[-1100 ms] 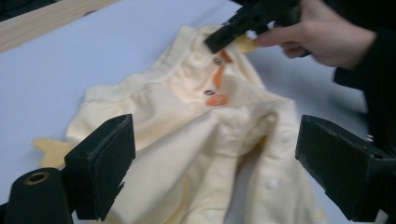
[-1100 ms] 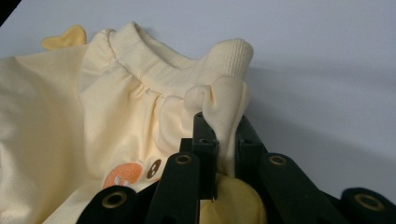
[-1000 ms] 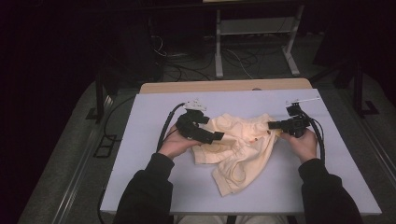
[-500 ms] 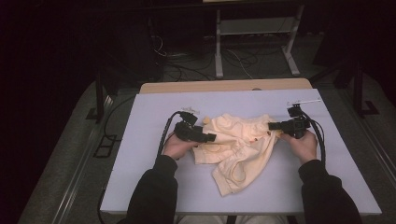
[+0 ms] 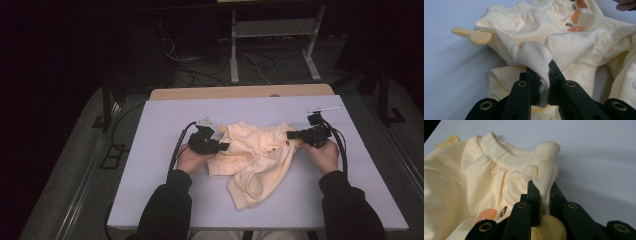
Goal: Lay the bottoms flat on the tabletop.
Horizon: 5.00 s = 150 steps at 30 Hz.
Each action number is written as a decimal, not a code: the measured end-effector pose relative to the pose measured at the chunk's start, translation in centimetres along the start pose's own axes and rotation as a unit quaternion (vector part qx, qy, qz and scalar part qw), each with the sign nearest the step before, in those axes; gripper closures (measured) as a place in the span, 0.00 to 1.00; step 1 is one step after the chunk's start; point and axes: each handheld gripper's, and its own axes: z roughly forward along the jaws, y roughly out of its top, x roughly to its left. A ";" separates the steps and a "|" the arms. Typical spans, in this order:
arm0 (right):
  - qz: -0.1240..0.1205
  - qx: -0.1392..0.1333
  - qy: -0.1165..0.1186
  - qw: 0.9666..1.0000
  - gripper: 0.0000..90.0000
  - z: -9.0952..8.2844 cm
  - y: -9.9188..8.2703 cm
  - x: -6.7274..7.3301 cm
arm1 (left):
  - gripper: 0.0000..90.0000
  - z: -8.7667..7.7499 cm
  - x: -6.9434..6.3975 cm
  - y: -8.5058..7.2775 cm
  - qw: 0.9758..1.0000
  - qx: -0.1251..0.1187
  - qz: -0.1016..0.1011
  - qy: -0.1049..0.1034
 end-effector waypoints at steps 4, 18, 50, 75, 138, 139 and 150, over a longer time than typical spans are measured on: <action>0.004 -0.003 0.008 1.000 0.90 0.1 0.0 -0.3 | 0.92 -0.7 -0.5 0.2 1.000 0.001 0.011 -0.005; 0.004 -0.001 0.028 1.000 0.90 1.6 1.9 0.4 | 0.92 -3.9 -2.0 1.0 0.999 -0.019 0.051 0.000; -0.074 0.002 0.000 0.997 0.50 3.6 6.8 4.5 | 0.39 -7.6 -1.4 -0.1 0.999 -0.024 -0.039 0.025; -0.129 0.080 -0.082 0.985 0.43 7.2 4.5 4.4 | 0.33 1.1 4.7 -0.6 0.982 0.062 -0.145 0.106; 0.031 -0.026 0.030 0.999 0.40 4.6 11.2 2.2 | 0.37 -1.3 9.9 7.6 0.982 -0.055 -0.102 0.146; 0.027 -0.027 0.030 0.999 0.36 4.6 11.0 2.2 | 0.31 -1.3 9.7 7.4 0.983 -0.055 -0.102 0.144; -0.018 -0.031 0.044 0.998 0.05 3.6 9.3 3.1 | 0.00 -1.6 9.1 5.4 0.984 -0.071 -0.121 0.108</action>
